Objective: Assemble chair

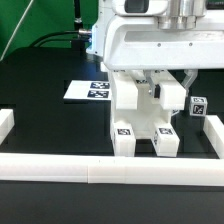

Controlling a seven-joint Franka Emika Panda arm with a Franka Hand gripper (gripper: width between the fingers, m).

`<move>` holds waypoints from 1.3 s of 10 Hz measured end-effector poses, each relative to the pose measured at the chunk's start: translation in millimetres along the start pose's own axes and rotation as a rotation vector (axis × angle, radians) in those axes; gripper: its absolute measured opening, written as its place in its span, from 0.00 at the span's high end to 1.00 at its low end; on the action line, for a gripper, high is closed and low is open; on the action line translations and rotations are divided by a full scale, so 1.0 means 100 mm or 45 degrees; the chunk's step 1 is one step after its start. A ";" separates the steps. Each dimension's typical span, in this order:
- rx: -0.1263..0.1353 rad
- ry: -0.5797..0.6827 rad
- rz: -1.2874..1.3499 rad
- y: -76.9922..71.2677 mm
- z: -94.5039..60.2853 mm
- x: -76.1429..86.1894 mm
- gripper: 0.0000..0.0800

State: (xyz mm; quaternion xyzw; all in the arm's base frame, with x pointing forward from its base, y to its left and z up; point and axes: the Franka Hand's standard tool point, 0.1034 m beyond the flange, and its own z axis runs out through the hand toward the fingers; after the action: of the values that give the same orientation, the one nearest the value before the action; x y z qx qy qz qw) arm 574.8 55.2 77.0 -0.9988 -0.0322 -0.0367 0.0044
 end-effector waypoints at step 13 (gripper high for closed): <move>0.010 -0.005 -0.012 0.05 -0.21 0.08 0.19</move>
Offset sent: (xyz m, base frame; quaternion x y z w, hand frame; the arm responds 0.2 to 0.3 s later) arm 0.0081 -0.0018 -0.0045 0.0056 -0.0067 -0.0160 0.9998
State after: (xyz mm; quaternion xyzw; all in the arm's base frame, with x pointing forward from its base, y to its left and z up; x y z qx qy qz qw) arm 581.1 50.1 98.5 -0.9987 -0.0372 -0.0346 0.0080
